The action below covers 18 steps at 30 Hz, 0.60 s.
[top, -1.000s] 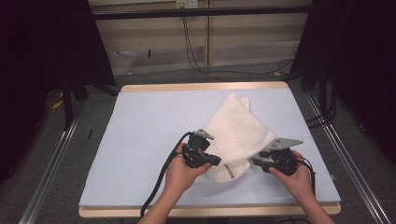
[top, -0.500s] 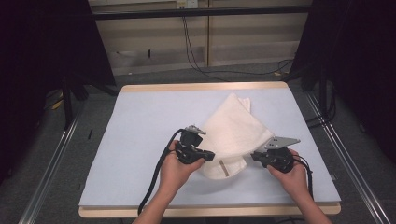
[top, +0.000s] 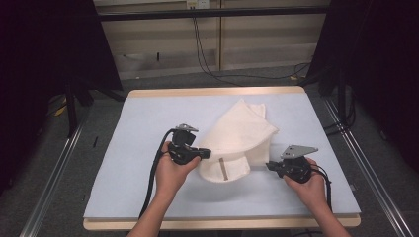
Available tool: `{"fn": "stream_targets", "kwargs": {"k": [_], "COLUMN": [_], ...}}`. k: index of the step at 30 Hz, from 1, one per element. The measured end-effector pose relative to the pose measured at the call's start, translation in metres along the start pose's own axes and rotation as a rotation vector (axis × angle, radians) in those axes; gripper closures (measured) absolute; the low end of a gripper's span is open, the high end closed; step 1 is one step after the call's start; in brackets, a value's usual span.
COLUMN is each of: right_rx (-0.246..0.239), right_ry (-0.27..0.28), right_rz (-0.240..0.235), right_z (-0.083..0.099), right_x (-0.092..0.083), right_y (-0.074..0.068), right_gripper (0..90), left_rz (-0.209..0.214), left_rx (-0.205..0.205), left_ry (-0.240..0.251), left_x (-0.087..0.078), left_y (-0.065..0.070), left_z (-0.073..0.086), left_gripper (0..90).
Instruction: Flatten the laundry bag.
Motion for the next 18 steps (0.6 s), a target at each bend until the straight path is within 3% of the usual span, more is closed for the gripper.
{"fn": "stream_targets", "kwargs": {"k": [11,12,18], "right_rx": [-0.002,-0.002,-0.013], "right_ry": [-0.003,-0.003,-0.013], "right_rz": [-0.006,-0.005,-0.005], "right_z": [0.000,0.000,0.001], "right_x": [0.000,0.000,-0.001], "right_y": [-0.001,-0.001,-0.002], "right_gripper": [88.1,88.1,88.1], "left_rz": [-0.051,-0.055,-0.082], "left_rx": [-0.052,-0.042,-0.073], "left_ry": [0.033,0.024,0.027], "left_x": [-0.006,-0.008,-0.011], "left_y": [-0.027,-0.031,-0.045], "left_z": [-0.007,-0.006,-0.004], "left_gripper": [86.2,86.2,86.2]}}
Point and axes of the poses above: each handheld gripper's, and its own axes: x roughly forward along the jaws, z roughly out of its underside, y roughly to its right, the point moved 9 cm from there along x, roughly forward along the jaws, and after that the axes turned 12 degrees about y, right-handed, at the moved point
